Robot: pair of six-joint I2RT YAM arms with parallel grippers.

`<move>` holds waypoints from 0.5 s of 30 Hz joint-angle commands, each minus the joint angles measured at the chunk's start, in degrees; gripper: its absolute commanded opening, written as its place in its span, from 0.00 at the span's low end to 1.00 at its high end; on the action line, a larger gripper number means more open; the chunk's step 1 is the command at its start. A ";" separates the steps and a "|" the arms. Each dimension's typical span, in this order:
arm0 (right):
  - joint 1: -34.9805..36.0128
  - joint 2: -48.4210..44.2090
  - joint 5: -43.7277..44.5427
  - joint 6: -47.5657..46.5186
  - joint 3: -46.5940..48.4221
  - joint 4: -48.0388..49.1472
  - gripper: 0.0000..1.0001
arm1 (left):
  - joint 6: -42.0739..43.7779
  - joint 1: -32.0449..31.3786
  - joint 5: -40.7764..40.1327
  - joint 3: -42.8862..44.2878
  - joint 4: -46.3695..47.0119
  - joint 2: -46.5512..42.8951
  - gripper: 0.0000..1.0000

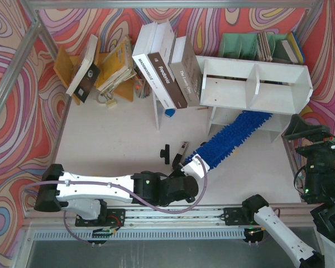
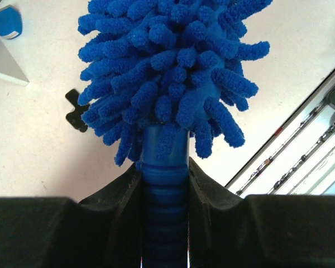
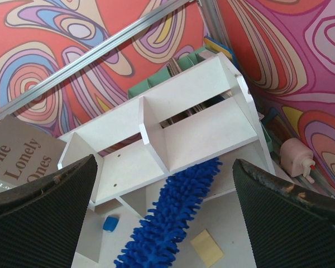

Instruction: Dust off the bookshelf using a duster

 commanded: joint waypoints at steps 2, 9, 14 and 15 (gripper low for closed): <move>-0.03 0.57 -0.42 0.70 0.10 -0.55 0.95 | -4.86 0.26 -6.17 -2.23 -2.49 -5.55 0.00; -0.02 0.94 -0.77 1.15 -0.07 -0.44 0.95 | -10.69 0.26 -9.71 -4.73 -10.09 -10.97 0.00; -0.02 1.50 -1.47 1.56 -0.36 0.10 0.95 | -14.19 0.47 -11.74 -5.77 -13.70 -11.98 0.00; -0.02 1.64 -1.57 1.65 -0.24 0.16 0.95 | -14.29 0.58 -11.43 -5.93 -13.56 -11.79 0.00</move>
